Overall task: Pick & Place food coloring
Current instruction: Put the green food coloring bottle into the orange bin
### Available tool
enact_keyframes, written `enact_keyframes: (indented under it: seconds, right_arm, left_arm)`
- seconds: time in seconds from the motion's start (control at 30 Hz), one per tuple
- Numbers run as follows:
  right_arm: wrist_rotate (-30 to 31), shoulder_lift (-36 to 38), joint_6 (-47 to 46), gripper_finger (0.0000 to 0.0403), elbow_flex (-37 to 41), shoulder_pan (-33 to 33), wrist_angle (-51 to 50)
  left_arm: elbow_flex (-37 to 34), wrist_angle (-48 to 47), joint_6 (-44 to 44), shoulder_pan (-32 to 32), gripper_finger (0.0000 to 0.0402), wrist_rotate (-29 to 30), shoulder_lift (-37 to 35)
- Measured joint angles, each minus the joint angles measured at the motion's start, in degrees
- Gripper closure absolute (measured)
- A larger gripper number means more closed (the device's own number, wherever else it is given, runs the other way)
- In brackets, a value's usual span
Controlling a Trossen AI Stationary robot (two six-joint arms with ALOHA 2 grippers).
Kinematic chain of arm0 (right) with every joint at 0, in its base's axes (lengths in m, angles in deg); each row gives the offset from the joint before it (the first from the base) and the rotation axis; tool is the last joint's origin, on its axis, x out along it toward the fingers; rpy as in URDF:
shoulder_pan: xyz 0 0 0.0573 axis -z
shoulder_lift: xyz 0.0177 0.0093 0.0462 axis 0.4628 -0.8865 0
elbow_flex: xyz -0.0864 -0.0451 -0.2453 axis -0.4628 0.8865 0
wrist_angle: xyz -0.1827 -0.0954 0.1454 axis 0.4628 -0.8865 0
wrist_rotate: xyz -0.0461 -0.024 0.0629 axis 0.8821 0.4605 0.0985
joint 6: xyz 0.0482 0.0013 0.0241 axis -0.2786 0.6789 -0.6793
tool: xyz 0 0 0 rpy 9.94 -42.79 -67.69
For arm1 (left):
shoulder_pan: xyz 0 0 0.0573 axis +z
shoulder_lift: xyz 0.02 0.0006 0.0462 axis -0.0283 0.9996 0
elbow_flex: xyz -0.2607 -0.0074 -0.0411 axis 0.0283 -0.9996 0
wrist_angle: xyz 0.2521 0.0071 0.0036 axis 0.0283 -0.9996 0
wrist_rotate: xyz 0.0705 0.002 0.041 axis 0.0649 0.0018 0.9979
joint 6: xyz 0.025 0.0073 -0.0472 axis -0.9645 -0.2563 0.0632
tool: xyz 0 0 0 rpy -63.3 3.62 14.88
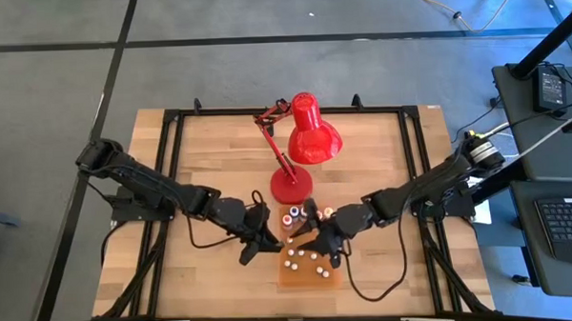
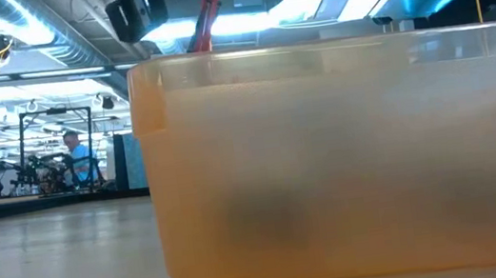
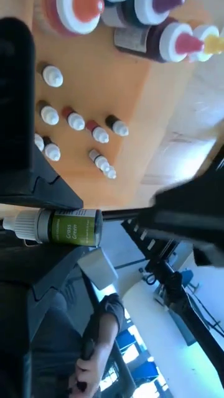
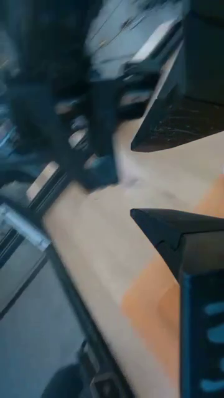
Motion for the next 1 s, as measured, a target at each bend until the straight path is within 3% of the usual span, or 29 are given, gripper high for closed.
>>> enact_keyframes:
  seconds: [0.1,0.53,1.0]
  right_arm:
    - [-2.3,-2.4,2.3,0.0242,-2.5,0.0,-0.2]
    - [-2.5,-9.6,6.9,0.0242,-11.8,0.0,-2.9]
    - [-4.2,-10.4,9.2,0.0242,-12.5,0.2,-2.9]
  left_arm:
    - [0.0,0.0,0.0,-1.0,0.0319,0.4,0.5]
    - [0.0,0.1,-0.1,-2.9,0.0319,0.2,0.4]
    - [0.0,0.4,-0.2,-2.9,0.0318,0.0,0.4]
